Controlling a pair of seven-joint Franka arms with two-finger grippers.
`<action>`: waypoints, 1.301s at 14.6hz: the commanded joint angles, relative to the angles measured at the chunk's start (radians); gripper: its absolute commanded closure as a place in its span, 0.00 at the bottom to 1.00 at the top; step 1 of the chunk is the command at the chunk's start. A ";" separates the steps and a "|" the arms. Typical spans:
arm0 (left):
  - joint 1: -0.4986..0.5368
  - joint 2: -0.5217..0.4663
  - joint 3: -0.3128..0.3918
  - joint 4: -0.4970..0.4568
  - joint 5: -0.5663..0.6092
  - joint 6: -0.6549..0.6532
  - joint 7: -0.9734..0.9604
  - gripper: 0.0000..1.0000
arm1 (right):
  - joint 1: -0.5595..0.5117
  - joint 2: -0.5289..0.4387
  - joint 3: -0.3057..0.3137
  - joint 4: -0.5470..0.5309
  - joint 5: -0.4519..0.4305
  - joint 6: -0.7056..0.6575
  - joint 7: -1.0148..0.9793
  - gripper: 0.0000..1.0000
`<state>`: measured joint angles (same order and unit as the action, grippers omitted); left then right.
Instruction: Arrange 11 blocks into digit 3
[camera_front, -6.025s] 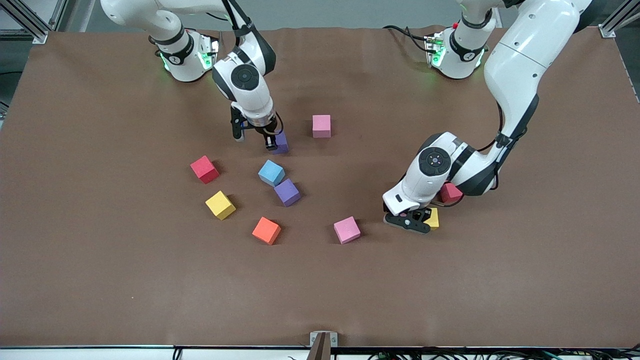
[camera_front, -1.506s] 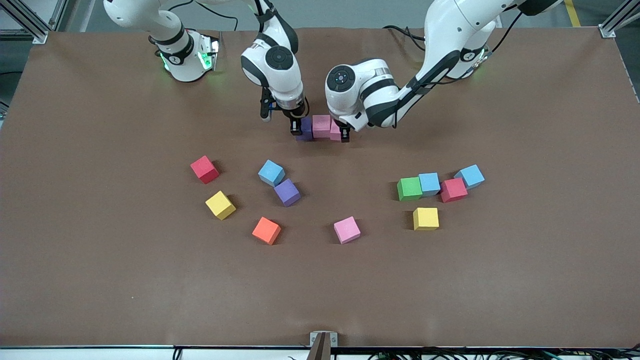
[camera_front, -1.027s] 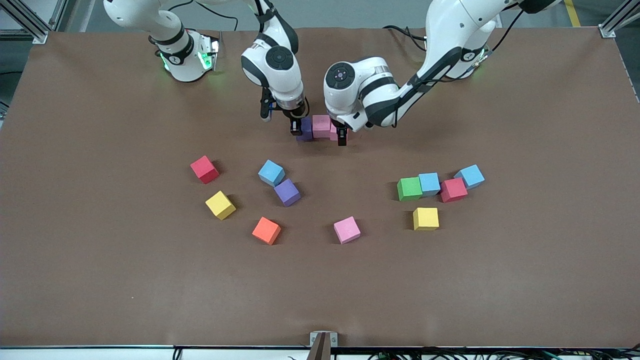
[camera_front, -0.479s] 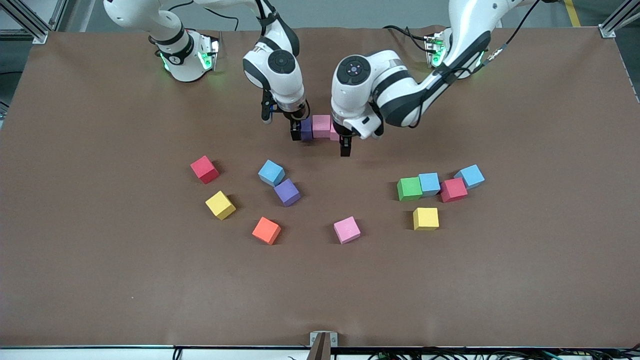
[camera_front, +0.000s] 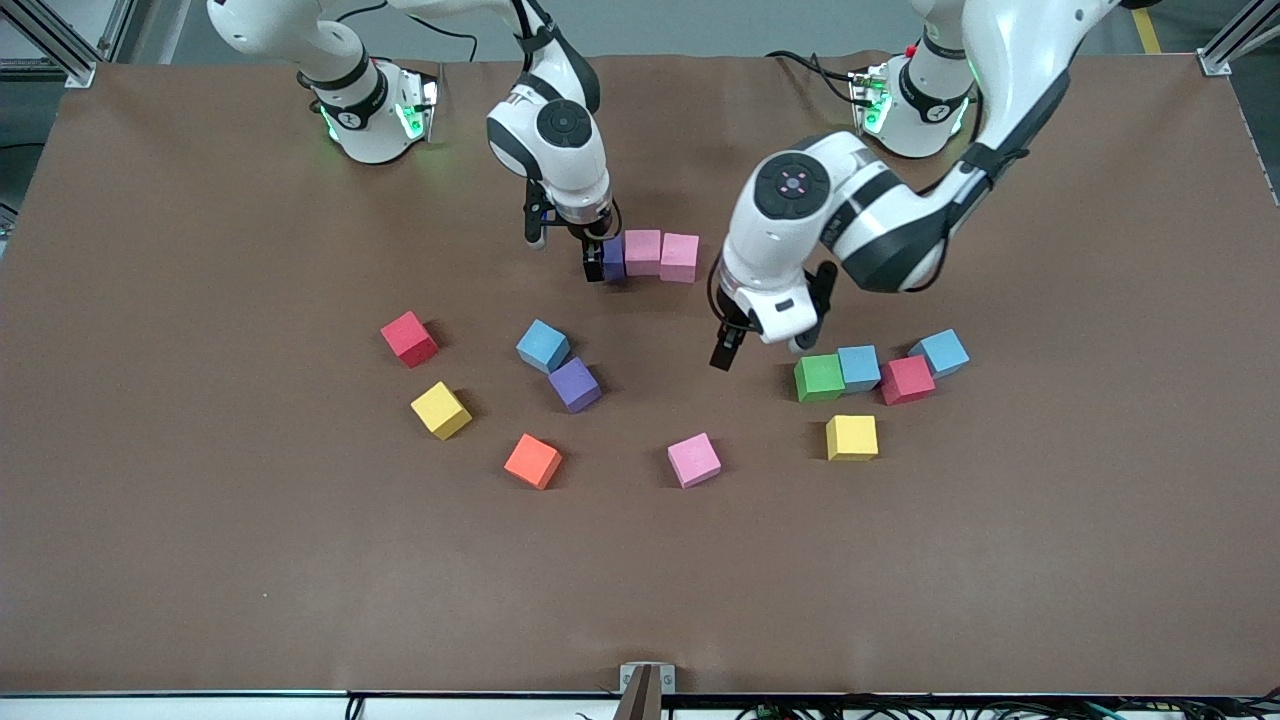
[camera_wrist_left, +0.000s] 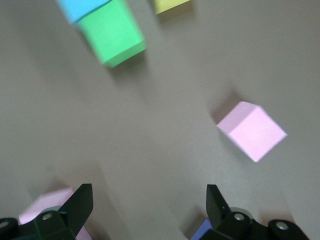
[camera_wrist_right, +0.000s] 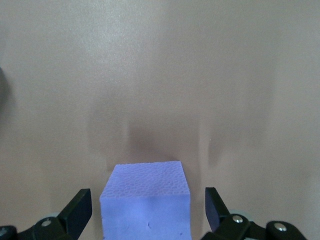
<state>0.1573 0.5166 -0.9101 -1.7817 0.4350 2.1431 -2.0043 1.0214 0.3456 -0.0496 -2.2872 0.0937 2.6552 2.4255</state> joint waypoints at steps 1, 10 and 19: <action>-0.005 0.022 0.055 0.047 0.019 -0.026 0.277 0.00 | 0.013 -0.017 -0.009 0.002 0.001 -0.041 -0.025 0.00; 0.077 0.066 0.149 0.042 0.076 0.001 0.843 0.00 | -0.099 -0.201 -0.024 0.046 0.001 -0.283 -0.233 0.00; 0.154 0.132 0.169 0.015 0.131 0.096 1.208 0.00 | -0.282 -0.013 -0.023 0.208 0.001 -0.265 -1.142 0.00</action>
<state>0.3019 0.6484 -0.7504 -1.7587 0.5305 2.2195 -0.8572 0.7696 0.2391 -0.0855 -2.1607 0.0936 2.3843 1.4313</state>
